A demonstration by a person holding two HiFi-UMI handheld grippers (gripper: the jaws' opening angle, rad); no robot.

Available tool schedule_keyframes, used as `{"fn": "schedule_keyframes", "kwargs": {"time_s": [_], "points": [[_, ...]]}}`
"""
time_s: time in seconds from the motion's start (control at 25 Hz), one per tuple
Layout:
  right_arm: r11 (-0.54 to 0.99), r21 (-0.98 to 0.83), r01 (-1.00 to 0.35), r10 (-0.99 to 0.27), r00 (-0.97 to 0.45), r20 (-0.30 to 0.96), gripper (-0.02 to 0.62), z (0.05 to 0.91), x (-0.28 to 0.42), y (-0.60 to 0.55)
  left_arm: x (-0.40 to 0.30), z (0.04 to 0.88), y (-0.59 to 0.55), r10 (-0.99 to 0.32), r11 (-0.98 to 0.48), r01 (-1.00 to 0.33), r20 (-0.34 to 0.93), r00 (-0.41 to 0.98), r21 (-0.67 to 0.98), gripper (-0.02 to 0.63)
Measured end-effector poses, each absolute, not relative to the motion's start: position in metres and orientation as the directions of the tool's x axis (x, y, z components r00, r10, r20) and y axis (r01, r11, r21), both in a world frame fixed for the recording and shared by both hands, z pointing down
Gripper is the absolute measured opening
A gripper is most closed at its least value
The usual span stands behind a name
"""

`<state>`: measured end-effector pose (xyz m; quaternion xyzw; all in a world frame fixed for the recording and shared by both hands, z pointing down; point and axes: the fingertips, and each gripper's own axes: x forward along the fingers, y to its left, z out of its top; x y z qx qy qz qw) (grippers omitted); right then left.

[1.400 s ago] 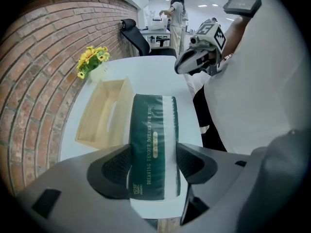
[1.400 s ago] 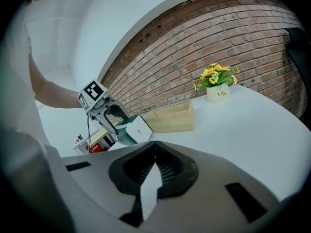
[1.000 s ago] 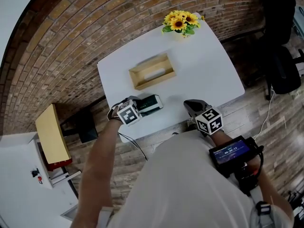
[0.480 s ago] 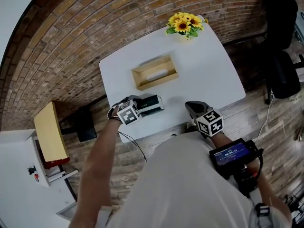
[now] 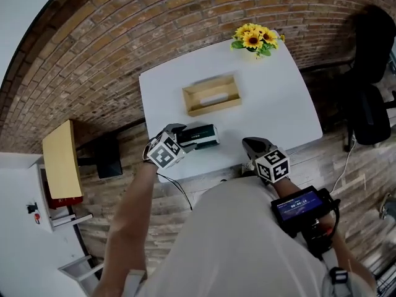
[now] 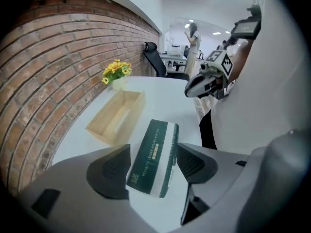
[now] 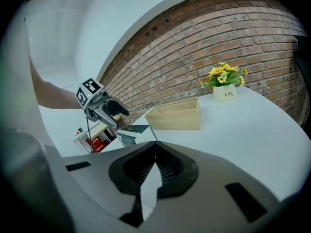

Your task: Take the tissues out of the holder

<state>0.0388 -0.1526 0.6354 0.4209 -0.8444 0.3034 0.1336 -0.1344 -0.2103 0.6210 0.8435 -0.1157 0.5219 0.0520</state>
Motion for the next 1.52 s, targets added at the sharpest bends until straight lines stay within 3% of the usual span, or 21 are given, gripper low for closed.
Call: {"fn": "schedule_keyframes", "kwargs": {"time_s": [0.08,0.28,0.4,0.44,0.72,1.52], "points": [[0.470,-0.385,-0.794,-0.627,-0.608,0.487,0.005,0.634,0.037,-0.155,-0.135,0.616,-0.205,-0.182,-0.951,-0.308,0.862,0.474,-0.031,0.295],[0.492,-0.351,-0.797,-0.645,-0.604,0.468,0.005,0.619,0.036,-0.172,-0.146,0.600,-0.193,-0.317,-0.883,-0.469,0.776,0.545,-0.031,0.169],[0.522,-0.324,-0.789,-0.654,-0.615,0.441,0.005,0.603,0.032,-0.187,-0.156,0.589,-0.192,-0.431,-0.802,-0.597,0.705,0.564,-0.014,0.030],[0.530,-0.318,-0.786,-0.656,-0.618,0.434,0.005,0.598,0.031,-0.189,-0.159,0.586,-0.190,-0.463,-0.774,-0.633,0.679,0.570,0.004,0.011],[0.581,-0.269,-0.768,-0.659,-0.638,0.398,0.005,0.574,0.023,-0.189,-0.168,0.571,-0.168,-0.587,-0.646,-0.748,0.526,0.615,0.153,0.008],[0.565,-0.288,-0.773,-0.655,-0.633,0.413,0.005,0.577,0.022,-0.168,-0.157,0.584,-0.154,-0.584,-0.632,-0.748,0.510,0.632,0.202,0.008]]}}
